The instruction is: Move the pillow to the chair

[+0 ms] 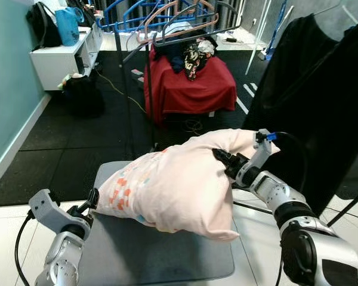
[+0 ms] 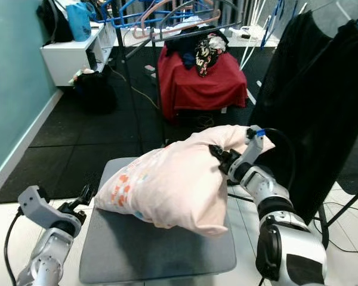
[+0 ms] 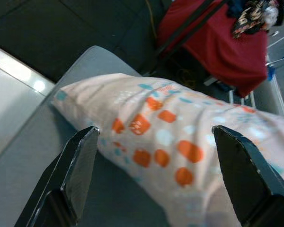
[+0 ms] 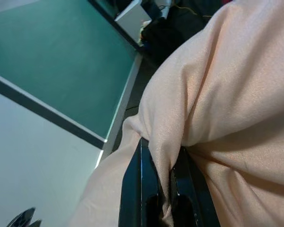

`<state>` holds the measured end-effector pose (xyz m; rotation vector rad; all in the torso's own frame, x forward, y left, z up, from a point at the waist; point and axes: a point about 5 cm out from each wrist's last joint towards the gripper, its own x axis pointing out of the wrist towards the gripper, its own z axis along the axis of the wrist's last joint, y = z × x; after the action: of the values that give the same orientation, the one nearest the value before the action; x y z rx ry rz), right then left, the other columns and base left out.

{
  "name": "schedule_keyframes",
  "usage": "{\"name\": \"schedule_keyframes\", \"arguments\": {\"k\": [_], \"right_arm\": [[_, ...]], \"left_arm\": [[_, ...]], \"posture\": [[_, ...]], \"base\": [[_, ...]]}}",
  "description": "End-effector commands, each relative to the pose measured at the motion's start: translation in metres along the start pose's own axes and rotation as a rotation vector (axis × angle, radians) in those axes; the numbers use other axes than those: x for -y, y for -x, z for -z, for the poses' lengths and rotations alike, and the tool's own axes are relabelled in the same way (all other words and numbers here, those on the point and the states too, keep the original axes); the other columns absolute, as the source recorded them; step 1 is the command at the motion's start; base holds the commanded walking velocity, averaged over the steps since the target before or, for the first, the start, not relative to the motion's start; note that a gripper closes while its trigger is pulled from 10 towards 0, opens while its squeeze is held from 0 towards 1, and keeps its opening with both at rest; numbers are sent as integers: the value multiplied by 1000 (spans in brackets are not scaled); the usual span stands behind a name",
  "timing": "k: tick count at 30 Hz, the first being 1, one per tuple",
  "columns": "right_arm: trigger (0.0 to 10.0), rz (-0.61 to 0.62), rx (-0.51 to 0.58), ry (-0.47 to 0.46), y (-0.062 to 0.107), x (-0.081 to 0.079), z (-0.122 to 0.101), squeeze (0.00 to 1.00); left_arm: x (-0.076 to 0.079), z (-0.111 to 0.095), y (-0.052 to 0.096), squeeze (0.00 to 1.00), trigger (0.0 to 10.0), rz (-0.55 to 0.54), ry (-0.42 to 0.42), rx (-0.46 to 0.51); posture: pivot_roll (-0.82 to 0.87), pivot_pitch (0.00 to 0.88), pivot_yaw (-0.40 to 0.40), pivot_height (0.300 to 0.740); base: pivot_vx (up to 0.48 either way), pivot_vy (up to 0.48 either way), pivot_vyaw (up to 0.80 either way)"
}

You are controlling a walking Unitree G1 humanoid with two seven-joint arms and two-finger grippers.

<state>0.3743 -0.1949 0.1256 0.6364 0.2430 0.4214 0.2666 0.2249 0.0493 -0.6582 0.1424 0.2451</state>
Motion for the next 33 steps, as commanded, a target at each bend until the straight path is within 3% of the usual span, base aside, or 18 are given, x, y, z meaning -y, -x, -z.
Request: {"name": "schedule_keyframes", "arguments": {"k": [1, 7, 8, 20, 33], "right_arm": [[0, 1, 87, 32, -1, -4, -25, 0], [0, 71, 79, 73, 4, 4, -25, 0], [10000, 85, 70, 76, 7, 8, -21, 0], [10000, 45, 7, 91, 8, 7, -10, 0], [10000, 71, 7, 120, 13, 11, -19, 0]], "left_arm": [[1, 2, 2, 0, 10000, -4, -20, 0], [2, 5, 2, 0, 10000, -6, -26, -10], [2, 11, 4, 0, 10000, -2, -42, -35], [3, 20, 11, 0, 10000, 20, -81, -52], [7, 21, 10, 0, 10000, 31, -74, -46]], "posture": [[-183, 0, -42, 740], [-181, 0, -47, 740], [-179, 0, -48, 740], [-180, 0, -55, 740], [-210, 0, -53, 740]], "base": [[0, 0, 0], [0, 0, 0], [0, 0, 0], [0, 0, 0], [0, -396, 0]]}}
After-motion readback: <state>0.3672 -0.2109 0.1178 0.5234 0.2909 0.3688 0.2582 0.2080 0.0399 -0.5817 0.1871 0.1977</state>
